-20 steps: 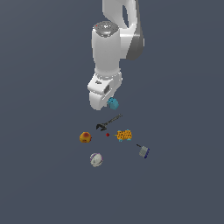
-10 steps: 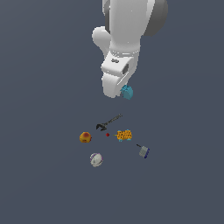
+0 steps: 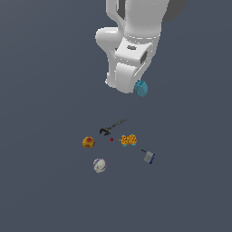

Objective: Pick up a designated object from a clutter of objects.

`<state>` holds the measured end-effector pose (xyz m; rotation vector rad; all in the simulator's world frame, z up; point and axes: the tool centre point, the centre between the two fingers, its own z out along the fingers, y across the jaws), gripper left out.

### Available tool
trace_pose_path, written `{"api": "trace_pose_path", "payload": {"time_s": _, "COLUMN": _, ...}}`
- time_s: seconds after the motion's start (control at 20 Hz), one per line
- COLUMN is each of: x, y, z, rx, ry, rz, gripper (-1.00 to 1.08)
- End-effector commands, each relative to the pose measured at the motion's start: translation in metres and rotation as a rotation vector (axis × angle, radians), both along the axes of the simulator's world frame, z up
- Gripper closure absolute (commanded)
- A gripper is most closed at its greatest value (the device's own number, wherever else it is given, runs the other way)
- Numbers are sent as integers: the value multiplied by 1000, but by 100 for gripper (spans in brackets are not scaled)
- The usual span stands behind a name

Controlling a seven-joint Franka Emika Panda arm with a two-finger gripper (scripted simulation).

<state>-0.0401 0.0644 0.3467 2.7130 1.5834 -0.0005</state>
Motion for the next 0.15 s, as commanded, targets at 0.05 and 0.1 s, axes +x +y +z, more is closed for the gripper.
{"api": "trace_pose_path", "payload": {"time_s": 0.05, "x": 2, "y": 3, "z": 5, "rx": 0, "ry": 0, "rz": -1, "gripper": 108}}
{"api": "trace_pose_path", "payload": {"time_s": 0.1, "x": 2, "y": 3, "z": 5, "rx": 0, "ry": 0, "rz": -1, "gripper": 108}}
